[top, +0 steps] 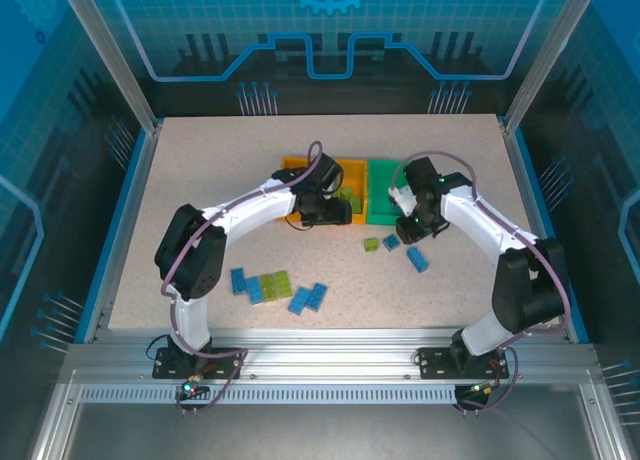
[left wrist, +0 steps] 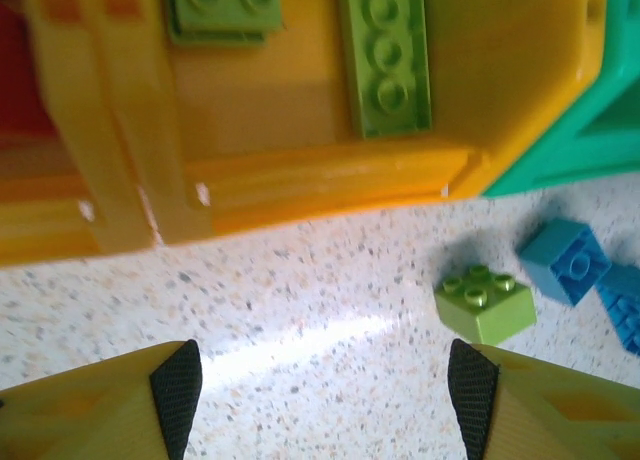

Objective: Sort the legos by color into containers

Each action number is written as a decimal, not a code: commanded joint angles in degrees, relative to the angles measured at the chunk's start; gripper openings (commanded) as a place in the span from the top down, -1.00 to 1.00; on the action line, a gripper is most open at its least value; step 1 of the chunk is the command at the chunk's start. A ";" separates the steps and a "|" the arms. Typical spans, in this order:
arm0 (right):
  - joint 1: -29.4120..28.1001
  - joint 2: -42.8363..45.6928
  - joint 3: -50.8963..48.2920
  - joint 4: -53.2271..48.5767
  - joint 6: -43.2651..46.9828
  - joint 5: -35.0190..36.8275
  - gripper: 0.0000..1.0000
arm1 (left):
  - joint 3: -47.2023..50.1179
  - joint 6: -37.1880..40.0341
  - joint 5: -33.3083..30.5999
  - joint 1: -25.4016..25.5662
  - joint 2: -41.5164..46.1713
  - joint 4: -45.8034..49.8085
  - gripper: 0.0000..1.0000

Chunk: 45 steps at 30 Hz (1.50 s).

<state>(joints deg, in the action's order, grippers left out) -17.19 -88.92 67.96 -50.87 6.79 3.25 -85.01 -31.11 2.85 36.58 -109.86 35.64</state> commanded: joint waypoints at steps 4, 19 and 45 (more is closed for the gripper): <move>1.26 -5.79 9.13 1.86 -10.81 -5.21 0.41 | 1.01 -1.48 0.73 4.34 0.35 0.27 -0.41; 1.32 -22.19 24.28 -2.14 -20.34 0.33 0.37 | -7.05 -6.33 2.15 9.34 -8.27 2.27 -0.49; -1.57 0.93 -4.32 -7.43 -15.33 1.69 -0.52 | 1.07 -8.75 -0.03 9.74 -2.89 0.03 -0.51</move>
<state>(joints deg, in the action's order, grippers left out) -17.08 -84.99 60.99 -54.68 -9.63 2.81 -86.04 -38.94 3.88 46.02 -116.84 35.64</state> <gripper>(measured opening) 0.761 0.752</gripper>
